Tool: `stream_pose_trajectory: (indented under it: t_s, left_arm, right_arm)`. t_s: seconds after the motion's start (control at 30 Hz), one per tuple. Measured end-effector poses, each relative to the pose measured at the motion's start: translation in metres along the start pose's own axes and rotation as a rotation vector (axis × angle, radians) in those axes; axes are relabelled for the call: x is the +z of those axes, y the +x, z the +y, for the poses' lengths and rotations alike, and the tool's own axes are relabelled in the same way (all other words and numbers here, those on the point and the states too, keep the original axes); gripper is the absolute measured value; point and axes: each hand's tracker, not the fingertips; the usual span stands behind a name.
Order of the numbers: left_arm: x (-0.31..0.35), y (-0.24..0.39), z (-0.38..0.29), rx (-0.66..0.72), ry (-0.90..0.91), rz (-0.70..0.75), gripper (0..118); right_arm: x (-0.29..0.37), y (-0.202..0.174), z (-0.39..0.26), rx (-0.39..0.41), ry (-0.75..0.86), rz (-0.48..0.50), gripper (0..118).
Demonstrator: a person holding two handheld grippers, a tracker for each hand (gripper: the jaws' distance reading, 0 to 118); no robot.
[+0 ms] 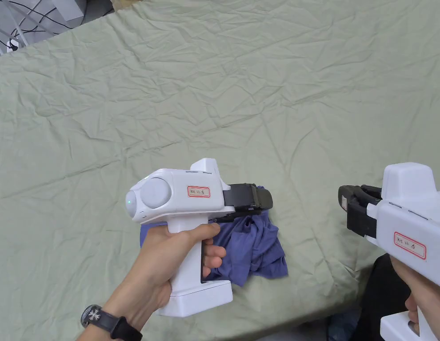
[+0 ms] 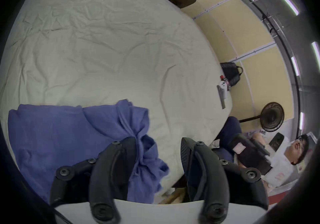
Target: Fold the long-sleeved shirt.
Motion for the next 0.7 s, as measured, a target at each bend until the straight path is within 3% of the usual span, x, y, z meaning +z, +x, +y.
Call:
stream_pose_trajectory:
  t_s: [0.07,0.2,0.23,0.3,0.33,0.4,0.5,0.7]
  left_arm:
    - [0.022,0.002,-0.001,0.008,0.064,-0.083,56]
    - [0.076,0.007,-0.015,-0.053,0.235,-0.09,54]
    - [0.089,0.006,-0.023,-0.089,0.272,-0.066,48]
    - [0.106,0.004,-0.04,-0.146,0.335,0.067,14]
    - [0.11,0.003,-0.05,-0.186,0.364,0.162,6]
    - [0.106,-0.003,-0.069,-0.272,0.343,0.23,1]
    - [0.082,-0.015,-0.092,-0.252,0.242,0.325,0]
    - [0.022,-0.031,-0.095,-0.21,0.188,0.308,0]
  right_arm:
    - [0.001,-0.001,0.002,0.003,0.004,-0.003,0]
    - [0.003,-0.006,0.003,0.012,0.006,0.001,0]
    - [0.004,-0.008,0.003,0.017,0.008,0.002,0]
    - [0.004,-0.01,0.003,0.02,0.009,0.006,1]
    - [0.005,-0.012,0.003,0.022,0.01,0.008,1]
    - [0.005,-0.014,0.003,0.025,0.011,0.011,1]
    - [0.005,-0.016,0.002,0.036,0.01,0.011,1]
    - [0.009,-0.015,0.004,0.035,0.015,0.009,1]
